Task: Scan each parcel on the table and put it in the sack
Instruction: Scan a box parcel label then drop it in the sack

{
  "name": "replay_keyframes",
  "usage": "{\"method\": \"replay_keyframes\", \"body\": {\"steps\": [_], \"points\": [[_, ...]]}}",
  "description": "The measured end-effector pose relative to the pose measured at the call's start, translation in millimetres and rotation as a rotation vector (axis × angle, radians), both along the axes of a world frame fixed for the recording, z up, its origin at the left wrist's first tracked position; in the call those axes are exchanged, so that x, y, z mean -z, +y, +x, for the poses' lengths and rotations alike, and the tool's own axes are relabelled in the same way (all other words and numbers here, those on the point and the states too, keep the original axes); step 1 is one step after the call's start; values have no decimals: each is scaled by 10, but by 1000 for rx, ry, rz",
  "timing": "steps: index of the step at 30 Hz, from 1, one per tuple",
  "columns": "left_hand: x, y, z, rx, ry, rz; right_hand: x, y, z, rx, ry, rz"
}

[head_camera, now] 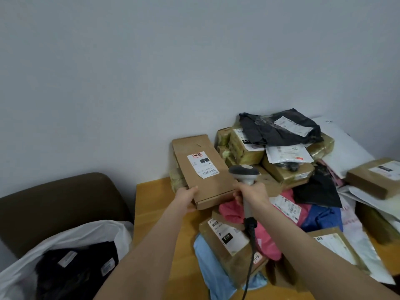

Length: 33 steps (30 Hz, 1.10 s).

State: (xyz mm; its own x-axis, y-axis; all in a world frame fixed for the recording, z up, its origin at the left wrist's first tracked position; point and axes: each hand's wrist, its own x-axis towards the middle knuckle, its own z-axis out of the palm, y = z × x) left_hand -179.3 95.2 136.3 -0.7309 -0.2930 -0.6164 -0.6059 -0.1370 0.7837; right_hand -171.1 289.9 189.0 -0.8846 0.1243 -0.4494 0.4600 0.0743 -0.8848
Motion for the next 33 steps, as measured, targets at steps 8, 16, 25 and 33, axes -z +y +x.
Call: {"method": "replay_keyframes", "body": {"steps": [8,16,25,33], "points": [[-46,-422,70,80,33,-59,129,35,-259,-16,-28,-13],[-175,-415,461,2,131,33,85,-22,-98,-196,-92,-133],[-244,-247,676,-260,254,-173,-1,8,309,-162,-5,-153],[-201,-165,776,-302,266,-271,-53,108,904,-277,123,-119]]}}
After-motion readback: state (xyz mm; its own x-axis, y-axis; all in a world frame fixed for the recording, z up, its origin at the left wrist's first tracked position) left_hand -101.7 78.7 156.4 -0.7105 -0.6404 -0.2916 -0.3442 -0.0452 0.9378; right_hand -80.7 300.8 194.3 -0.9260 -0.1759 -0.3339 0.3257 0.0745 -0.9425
